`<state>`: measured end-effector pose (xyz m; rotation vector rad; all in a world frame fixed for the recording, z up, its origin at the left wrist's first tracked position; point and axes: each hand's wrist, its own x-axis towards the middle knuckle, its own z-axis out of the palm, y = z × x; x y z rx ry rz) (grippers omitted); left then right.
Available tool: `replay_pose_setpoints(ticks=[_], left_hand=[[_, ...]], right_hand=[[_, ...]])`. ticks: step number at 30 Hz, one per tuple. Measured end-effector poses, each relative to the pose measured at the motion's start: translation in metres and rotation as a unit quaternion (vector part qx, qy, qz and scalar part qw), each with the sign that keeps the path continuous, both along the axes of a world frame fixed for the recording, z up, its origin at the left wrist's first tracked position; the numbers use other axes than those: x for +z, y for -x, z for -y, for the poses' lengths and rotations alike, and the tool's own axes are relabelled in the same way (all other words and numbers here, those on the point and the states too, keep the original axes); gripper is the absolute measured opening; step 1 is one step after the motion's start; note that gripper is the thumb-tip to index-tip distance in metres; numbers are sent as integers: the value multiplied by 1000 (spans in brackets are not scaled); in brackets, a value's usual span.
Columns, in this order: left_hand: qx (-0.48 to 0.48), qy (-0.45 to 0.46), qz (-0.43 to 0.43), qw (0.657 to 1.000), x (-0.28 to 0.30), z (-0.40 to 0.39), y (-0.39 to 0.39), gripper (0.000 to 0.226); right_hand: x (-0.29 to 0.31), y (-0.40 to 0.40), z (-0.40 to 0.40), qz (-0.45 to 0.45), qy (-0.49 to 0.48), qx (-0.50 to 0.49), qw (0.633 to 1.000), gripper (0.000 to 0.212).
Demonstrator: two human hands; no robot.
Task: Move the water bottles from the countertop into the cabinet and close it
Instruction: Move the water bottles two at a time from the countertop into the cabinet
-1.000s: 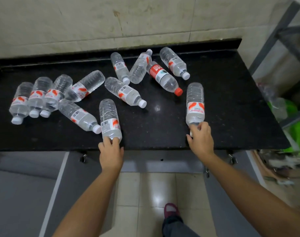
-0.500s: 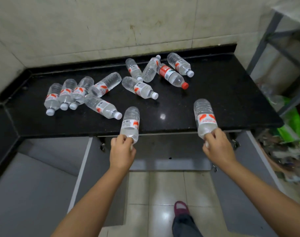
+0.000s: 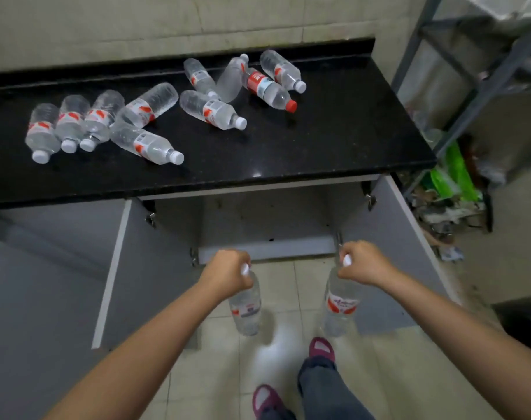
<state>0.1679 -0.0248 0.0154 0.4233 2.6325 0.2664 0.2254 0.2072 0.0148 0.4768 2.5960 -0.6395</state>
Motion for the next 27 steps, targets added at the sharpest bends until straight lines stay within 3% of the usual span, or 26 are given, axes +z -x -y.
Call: replay_pose_setpoints(ticks=[4, 6, 7, 9, 13, 17, 22, 27], left_hand=[[-32, 29, 57, 997, -54, -28, -7, 36], [-24, 33, 70, 997, -75, -46, 1, 36], [-12, 30, 71, 997, -84, -55, 8, 36], [22, 6, 69, 997, -106, -74, 25, 34], [97, -67, 62, 991, -156, -97, 61, 15], [163, -148, 40, 975, -220, -109, 97, 18], [179, -167, 23, 969, -318, -120, 155, 22], [132, -157, -15, 979, -411, -132, 201, 29]], right_hand=[[-49, -5, -11, 51, 19, 11, 998, 10], [-75, 2, -19, 68, 25, 14, 997, 28], [-85, 8, -24, 71, 25, 8, 997, 26], [-106, 25, -36, 53, 8, 6, 999, 10], [-161, 65, -47, 49, -2, -6, 999, 28], [-222, 108, -57, 33, -14, -25, 999, 34], [-314, 160, -66, 4, -29, -35, 999, 34], [-400, 201, -67, -46, -23, -26, 998, 31]])
